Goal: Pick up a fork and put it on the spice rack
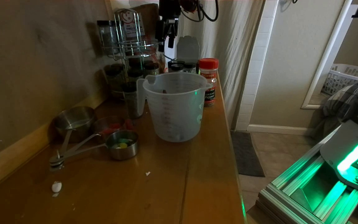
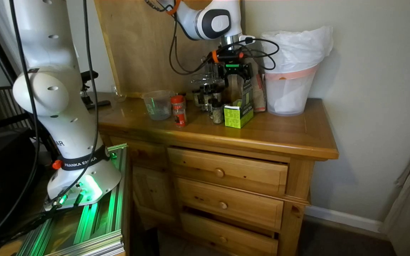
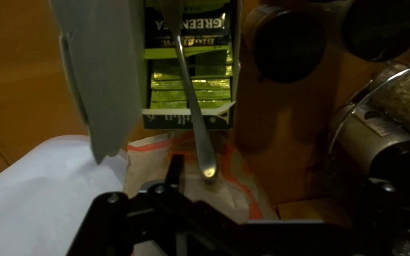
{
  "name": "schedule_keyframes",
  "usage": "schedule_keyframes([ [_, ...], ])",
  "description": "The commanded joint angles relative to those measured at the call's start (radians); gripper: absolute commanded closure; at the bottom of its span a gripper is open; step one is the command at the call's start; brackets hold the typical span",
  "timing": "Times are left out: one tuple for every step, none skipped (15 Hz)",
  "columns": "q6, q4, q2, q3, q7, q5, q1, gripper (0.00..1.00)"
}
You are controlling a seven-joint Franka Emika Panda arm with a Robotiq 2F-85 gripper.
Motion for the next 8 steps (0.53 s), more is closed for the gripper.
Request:
schedule_keyframes([
  [0.011,0.047,0.054,0.003,-0.026,-0.019,-0.018,0.08],
  [0.008,0.053,0.064,0.002,-0.029,-0.02,-0.022,0.13],
  [0.006,0.06,0.074,0.003,-0.036,-0.015,-0.026,0.12],
  [0.007,0.065,0.082,0.002,-0.038,-0.018,-0.028,0.15],
  [0.016,0.068,0.091,0.0,-0.036,-0.028,-0.029,0.12],
  [0.027,0.07,0.098,-0.007,-0.022,-0.047,-0.027,0.15],
  [0.031,0.075,0.105,-0.008,-0.021,-0.053,-0.028,0.17],
  [0.033,0.079,0.111,-0.009,-0.02,-0.059,-0.029,0.2],
])
